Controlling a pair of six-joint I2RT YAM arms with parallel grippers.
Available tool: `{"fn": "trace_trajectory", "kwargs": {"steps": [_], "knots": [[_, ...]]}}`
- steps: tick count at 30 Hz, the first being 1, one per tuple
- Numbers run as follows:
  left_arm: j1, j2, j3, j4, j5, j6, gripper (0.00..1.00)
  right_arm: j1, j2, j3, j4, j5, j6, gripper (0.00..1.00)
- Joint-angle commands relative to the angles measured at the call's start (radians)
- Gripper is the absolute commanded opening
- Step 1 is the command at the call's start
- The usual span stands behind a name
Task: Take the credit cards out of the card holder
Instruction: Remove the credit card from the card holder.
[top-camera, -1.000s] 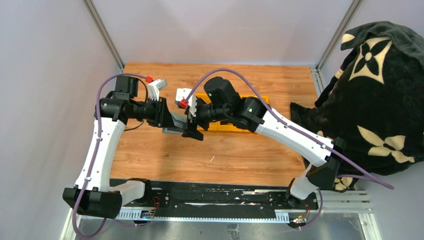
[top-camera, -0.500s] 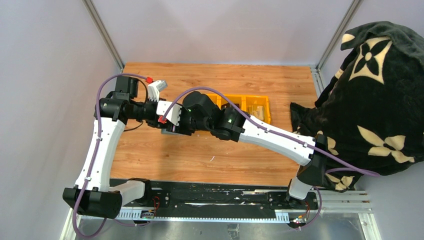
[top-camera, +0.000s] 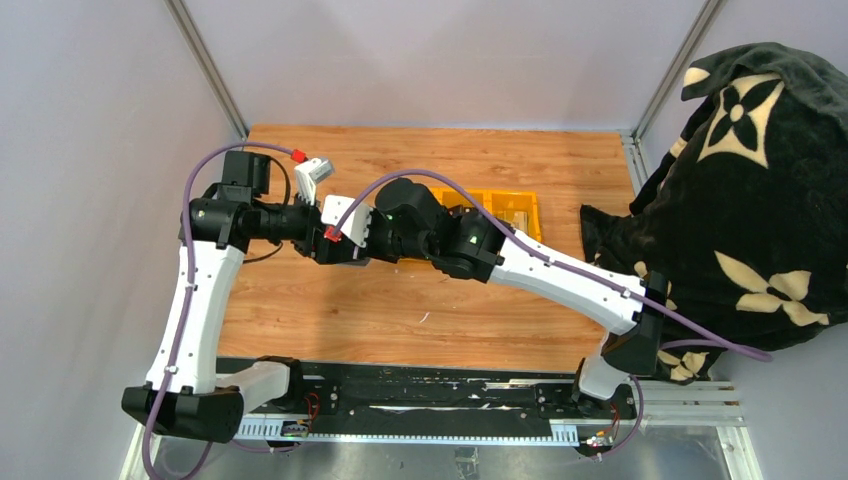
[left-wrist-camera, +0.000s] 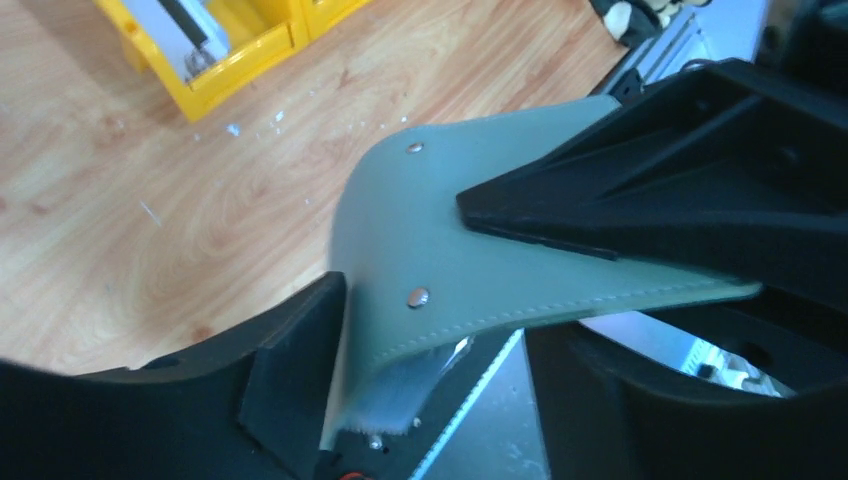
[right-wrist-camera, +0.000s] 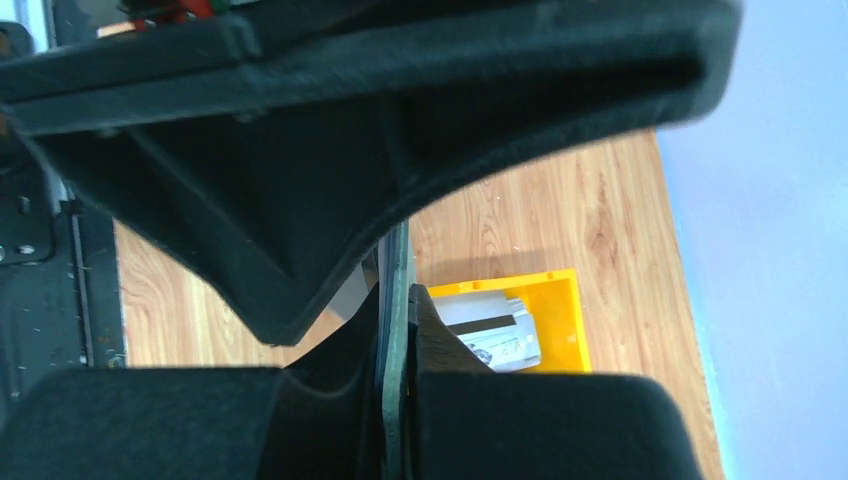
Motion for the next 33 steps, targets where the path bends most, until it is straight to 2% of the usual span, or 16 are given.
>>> {"fn": "trace_trajectory", "kwargs": {"steps": [1, 5, 10, 15, 21, 27, 33], "knots": [[-0.004, -0.052, 0.052, 0.008, 0.087, 0.046, 0.81, -0.021, -0.097, -0.009, 0.103, -0.056, 0.140, 0.00], [-0.004, -0.102, 0.026, 0.078, 0.068, 0.006, 0.81, -0.045, -0.197, -0.120, 0.300, -0.101, 0.296, 0.00], [-0.004, -0.191, -0.029, 0.229, 0.049, -0.065, 0.76, -0.072, -0.306, -0.259, 0.485, -0.160, 0.445, 0.00], [-0.004, -0.268, -0.057, 0.380, 0.088, -0.165, 0.67, -0.078, -0.354, -0.336, 0.583, -0.175, 0.563, 0.00], [-0.004, -0.342, -0.136, 0.641, 0.207, -0.374, 0.64, -0.078, -0.380, -0.410, 0.688, -0.188, 0.683, 0.00], [-0.004, -0.340, -0.128, 0.629, 0.262, -0.366, 0.53, -0.112, -0.419, -0.500, 0.824, -0.188, 0.847, 0.00], [-0.004, -0.358, -0.156, 0.634, 0.226, -0.375, 0.52, -0.145, -0.427, -0.568, 0.957, -0.238, 1.020, 0.00]]}}
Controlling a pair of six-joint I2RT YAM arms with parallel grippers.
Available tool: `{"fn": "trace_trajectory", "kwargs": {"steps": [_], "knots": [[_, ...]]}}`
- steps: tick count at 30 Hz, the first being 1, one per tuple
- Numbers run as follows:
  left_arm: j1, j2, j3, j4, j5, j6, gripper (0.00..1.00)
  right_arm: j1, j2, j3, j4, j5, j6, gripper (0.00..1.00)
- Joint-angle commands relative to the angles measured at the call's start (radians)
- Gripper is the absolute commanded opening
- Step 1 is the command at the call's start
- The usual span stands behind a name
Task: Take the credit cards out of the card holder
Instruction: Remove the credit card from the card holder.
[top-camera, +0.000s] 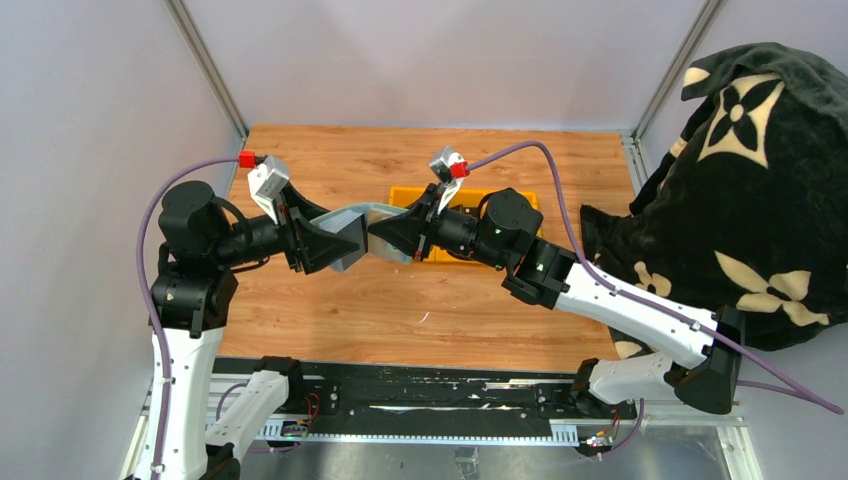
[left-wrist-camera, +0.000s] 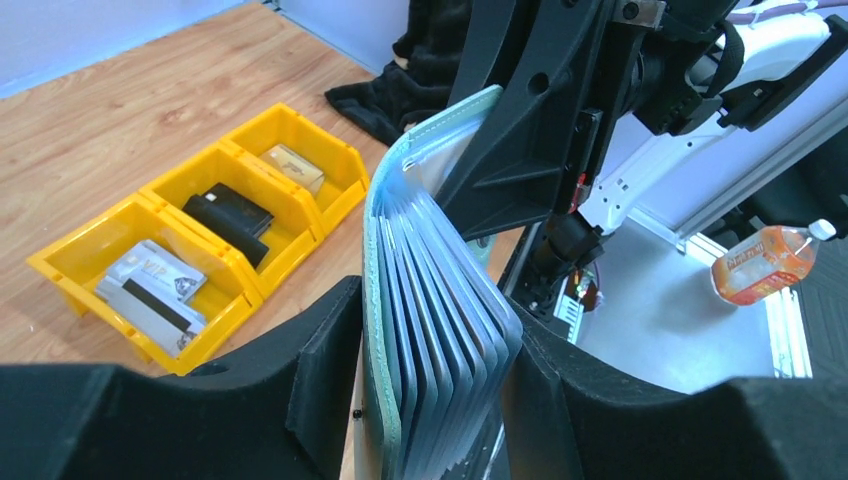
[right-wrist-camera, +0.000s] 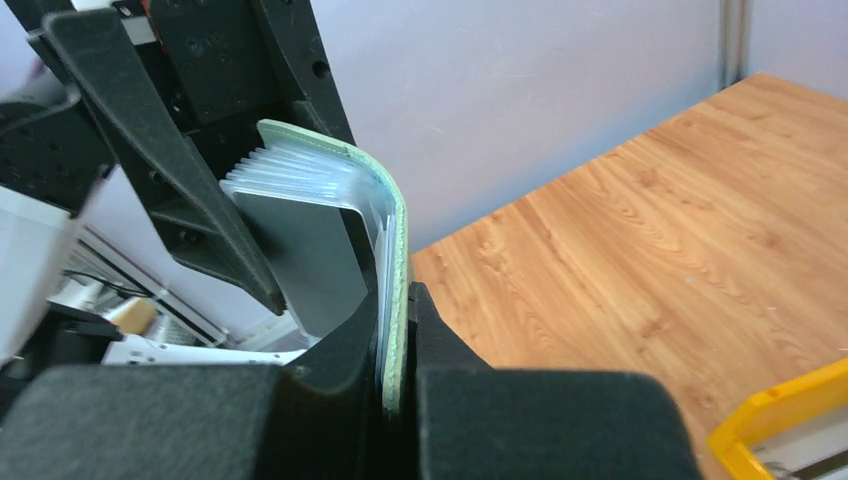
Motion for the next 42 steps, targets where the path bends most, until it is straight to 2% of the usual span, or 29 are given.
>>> {"fn": "trace_trajectory", "kwargs": {"steps": [1, 7, 12, 18, 20, 22, 23, 24, 25, 26, 29, 32, 35, 39, 42], "knots": [[-0.004, -0.018, -0.024, 0.022, -0.012, -0.027, 0.51, -0.023, -0.033, -0.023, 0.208, -0.025, 0.164, 0.00], [-0.004, -0.017, -0.029, 0.043, -0.017, -0.053, 0.41, -0.024, -0.053, -0.050, 0.219, 0.002, 0.177, 0.00], [-0.004, -0.013, -0.048, 0.066, 0.047, -0.098, 0.39, -0.035, -0.065, -0.080, 0.255, 0.003, 0.224, 0.00], [-0.004, -0.005, -0.086, 0.162, 0.125, -0.235, 0.35, -0.046, -0.061, -0.128, 0.326, -0.010, 0.299, 0.00], [-0.004, -0.001, -0.106, 0.201, 0.123, -0.286, 0.24, -0.057, -0.063, -0.143, 0.341, -0.020, 0.321, 0.00], [-0.004, 0.020, -0.087, 0.168, 0.091, -0.276, 0.06, -0.081, -0.058, -0.148, 0.330, -0.056, 0.344, 0.00], [-0.004, 0.042, -0.060, 0.112, 0.078, -0.244, 0.02, -0.102, -0.057, -0.149, 0.314, -0.077, 0.361, 0.06], [-0.004, 0.066, -0.026, 0.051, 0.057, -0.203, 0.00, -0.126, -0.056, -0.154, 0.305, -0.104, 0.382, 0.17], [-0.004, 0.088, 0.007, -0.041, 0.020, -0.157, 0.00, -0.152, -0.056, -0.162, 0.303, -0.132, 0.409, 0.36], [-0.004, 0.108, 0.042, -0.117, -0.022, -0.106, 0.00, -0.184, -0.055, -0.166, 0.293, -0.164, 0.428, 0.45], [-0.004, 0.163, 0.084, -0.272, -0.160, 0.007, 0.00, -0.274, -0.047, -0.133, 0.170, -0.223, 0.425, 0.61], [-0.004, 0.225, 0.101, -0.376, -0.257, 0.076, 0.00, -0.344, -0.018, -0.034, -0.037, -0.248, 0.376, 0.64], [-0.003, 0.271, 0.104, -0.415, -0.308, 0.102, 0.00, -0.387, -0.010, 0.035, -0.152, -0.260, 0.337, 0.65], [-0.003, 0.298, 0.112, -0.417, -0.259, 0.094, 0.00, -0.387, 0.022, 0.058, -0.105, -0.397, 0.370, 0.63], [-0.003, 0.312, 0.128, -0.416, -0.148, 0.099, 0.00, -0.377, 0.086, 0.052, -0.027, -0.545, 0.449, 0.60]]}}
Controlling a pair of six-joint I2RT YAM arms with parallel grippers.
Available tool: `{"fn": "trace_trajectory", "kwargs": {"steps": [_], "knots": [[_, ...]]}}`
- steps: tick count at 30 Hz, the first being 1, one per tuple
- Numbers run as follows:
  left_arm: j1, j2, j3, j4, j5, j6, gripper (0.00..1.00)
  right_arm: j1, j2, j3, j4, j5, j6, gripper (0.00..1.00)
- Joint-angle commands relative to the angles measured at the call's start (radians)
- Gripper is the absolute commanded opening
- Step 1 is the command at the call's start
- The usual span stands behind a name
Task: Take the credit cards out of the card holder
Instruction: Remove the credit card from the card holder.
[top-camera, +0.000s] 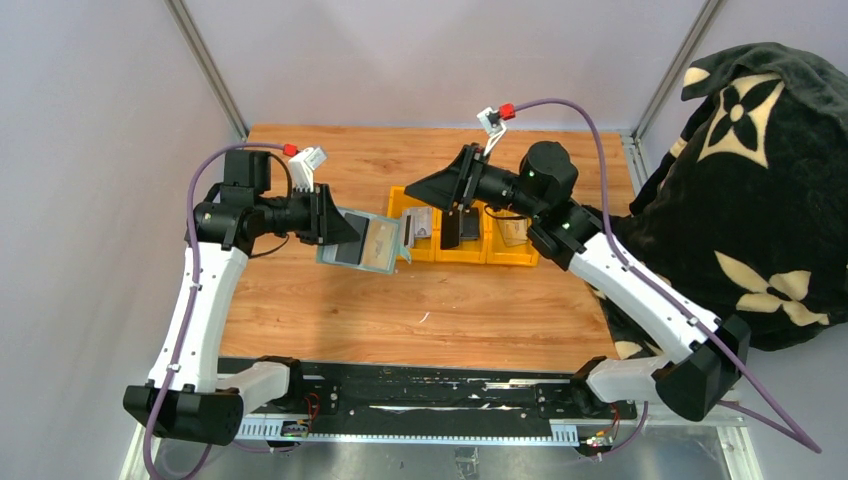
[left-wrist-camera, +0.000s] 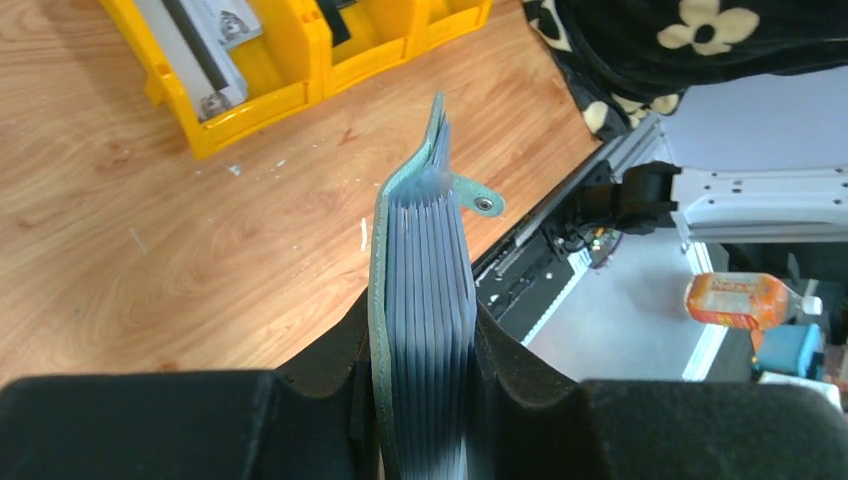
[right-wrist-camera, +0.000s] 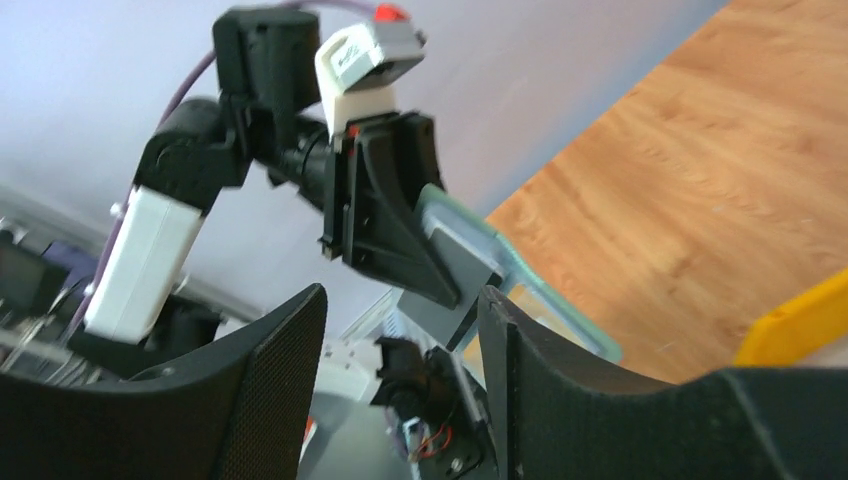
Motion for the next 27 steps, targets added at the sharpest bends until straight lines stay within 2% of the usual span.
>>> {"fn": "trace_trajectory", "kwargs": {"steps": [1, 4, 11, 20, 23, 27], "knots": [[-0.003, 0.001, 0.060, -0.018, 0.152, 0.018, 0.00, 0.009, 0.091, 0.007, 0.064, -0.249, 0.092, 0.59], [-0.003, 0.012, 0.078, -0.018, 0.212, 0.009, 0.01, 0.032, 0.127, -0.023, 0.131, -0.309, 0.142, 0.59], [-0.003, 0.004, 0.082, -0.018, 0.245, 0.015, 0.03, 0.081, 0.202, -0.035, 0.237, -0.375, 0.211, 0.57], [-0.003, -0.001, 0.094, -0.018, 0.300, 0.001, 0.06, 0.110, 0.268, -0.020, 0.256, -0.392, 0.224, 0.54], [-0.003, -0.002, 0.095, -0.018, 0.330, -0.002, 0.09, 0.115, 0.279, -0.014, 0.277, -0.390, 0.236, 0.53], [-0.003, -0.008, 0.085, -0.018, 0.389, 0.001, 0.20, 0.127, 0.307, 0.018, 0.286, -0.385, 0.254, 0.41]]}}
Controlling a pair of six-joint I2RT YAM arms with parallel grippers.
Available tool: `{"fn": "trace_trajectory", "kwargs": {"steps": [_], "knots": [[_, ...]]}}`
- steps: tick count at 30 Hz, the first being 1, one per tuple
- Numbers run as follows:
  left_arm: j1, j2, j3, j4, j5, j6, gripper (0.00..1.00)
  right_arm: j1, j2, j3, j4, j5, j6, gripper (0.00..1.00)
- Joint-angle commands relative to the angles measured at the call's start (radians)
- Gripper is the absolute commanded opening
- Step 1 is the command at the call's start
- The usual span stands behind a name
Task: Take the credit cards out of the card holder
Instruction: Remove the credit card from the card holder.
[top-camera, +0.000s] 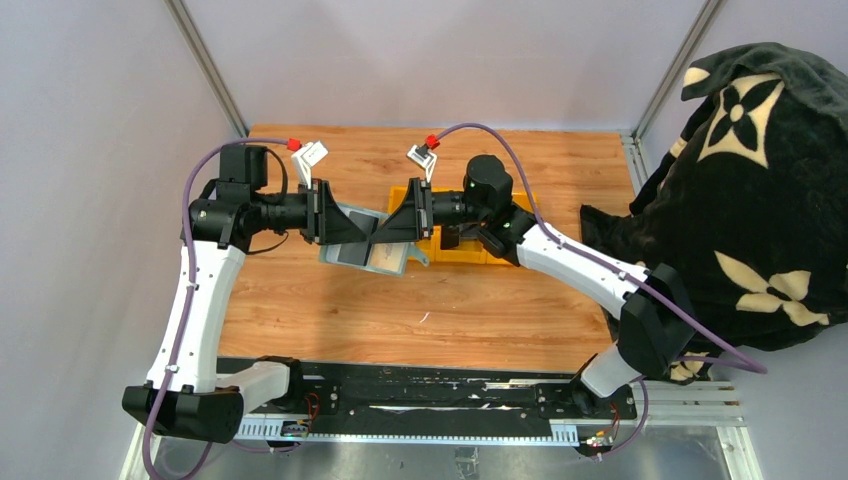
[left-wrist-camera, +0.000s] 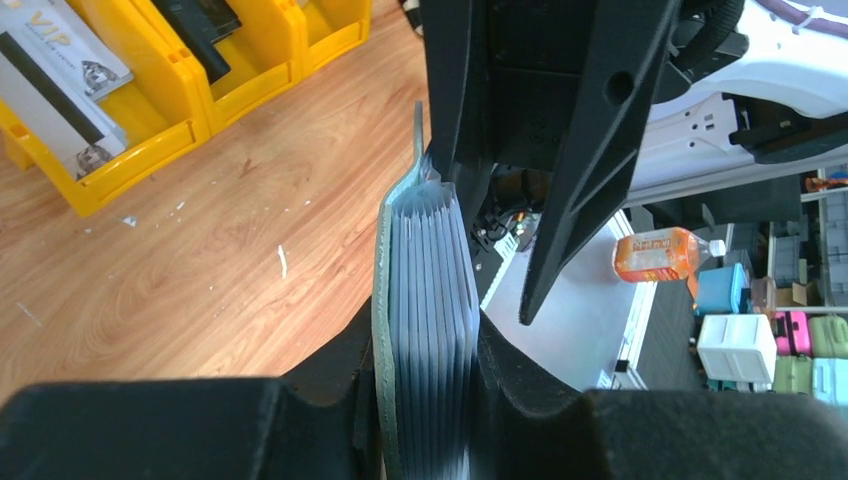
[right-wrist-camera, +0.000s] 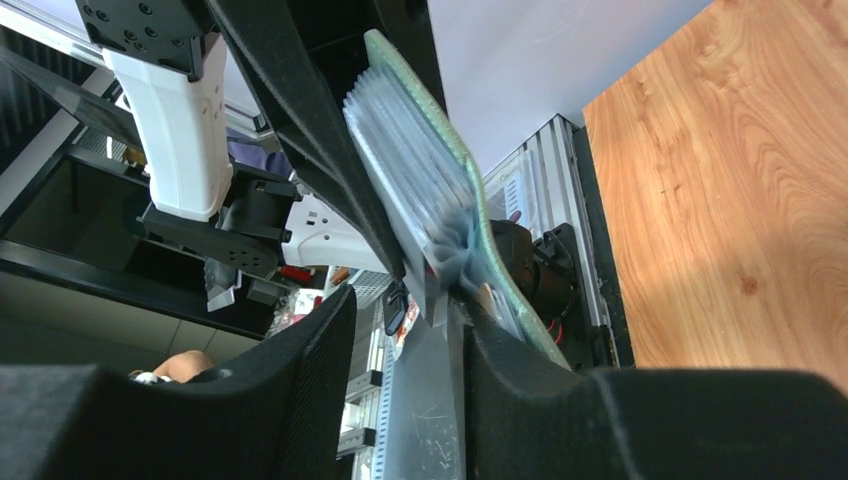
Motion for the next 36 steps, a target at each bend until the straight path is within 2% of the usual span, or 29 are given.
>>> {"fn": "trace_trajectory", "kwargs": {"steps": [1, 4, 6, 15, 24, 27, 30, 36], "knots": [[-0.003, -0.024, 0.031, 0.003, 0.178, -0.011, 0.24, 0.024, 0.042, 0.047, 0.051, -0.002, 0.036, 0.38], [-0.003, -0.035, 0.014, 0.004, 0.229, 0.001, 0.35, 0.024, 0.058, 0.048, 0.104, 0.002, 0.077, 0.27], [-0.003, -0.044, 0.005, 0.005, 0.262, 0.007, 0.39, 0.024, 0.062, 0.049, 0.122, 0.008, 0.093, 0.22], [-0.003, -0.054, 0.002, 0.006, 0.332, 0.015, 0.40, 0.023, 0.048, 0.003, 0.182, 0.031, 0.128, 0.00], [-0.002, -0.055, 0.006, 0.006, 0.382, 0.005, 0.40, -0.003, -0.029, -0.105, 0.236, 0.049, 0.136, 0.00], [-0.001, -0.051, 0.009, 0.006, 0.369, 0.001, 0.34, -0.010, -0.055, -0.137, 0.240, 0.048, 0.127, 0.00], [0.000, -0.049, 0.009, 0.006, 0.351, -0.001, 0.23, -0.011, -0.074, -0.152, 0.221, 0.044, 0.105, 0.00], [0.002, -0.042, 0.016, 0.006, 0.355, -0.008, 0.22, -0.014, -0.097, -0.168, 0.173, 0.038, 0.062, 0.00]]}}
